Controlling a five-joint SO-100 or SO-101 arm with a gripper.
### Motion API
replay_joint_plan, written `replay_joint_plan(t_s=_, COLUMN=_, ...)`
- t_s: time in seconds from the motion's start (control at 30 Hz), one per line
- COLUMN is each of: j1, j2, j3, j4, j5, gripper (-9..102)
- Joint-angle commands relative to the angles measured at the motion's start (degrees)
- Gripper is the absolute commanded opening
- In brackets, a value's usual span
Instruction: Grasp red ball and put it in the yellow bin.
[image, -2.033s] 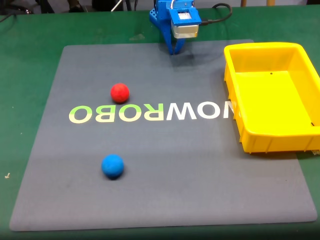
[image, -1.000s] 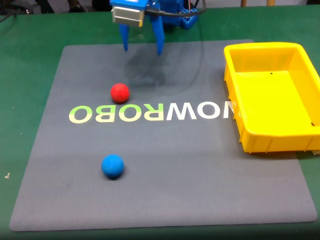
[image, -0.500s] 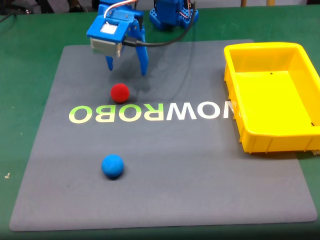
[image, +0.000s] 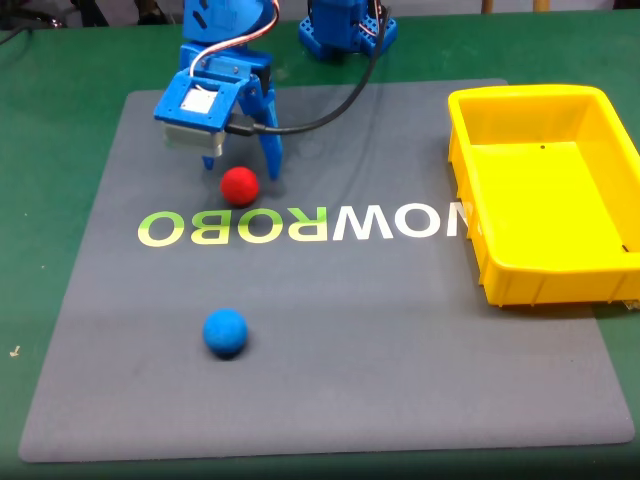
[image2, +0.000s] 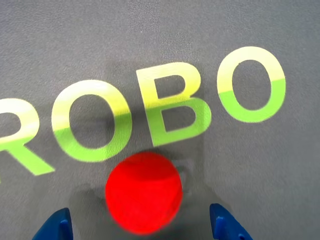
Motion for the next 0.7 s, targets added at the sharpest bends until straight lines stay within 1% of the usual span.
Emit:
replay_joint_plan(t_s=0.0, j1=0.7, j2=-0.7, j3=-4.4, j4=-1.7, j5=0.9, gripper=32)
replay_joint_plan(t_s=0.27, j1=0.4, j2=-4.6, j3=-4.9, j4=-4.0, j5=0.8, gripper=32)
replay_joint_plan(t_s=0.53, j1=0.1, j2=-7.6, j3=-7.0, j4=-4.1, j5=1.3, gripper=31)
replay_joint_plan(t_s=0.67, j1=-0.2, j2=-8.2, j3=-7.2, j4=-4.1, j5=1.4, gripper=26)
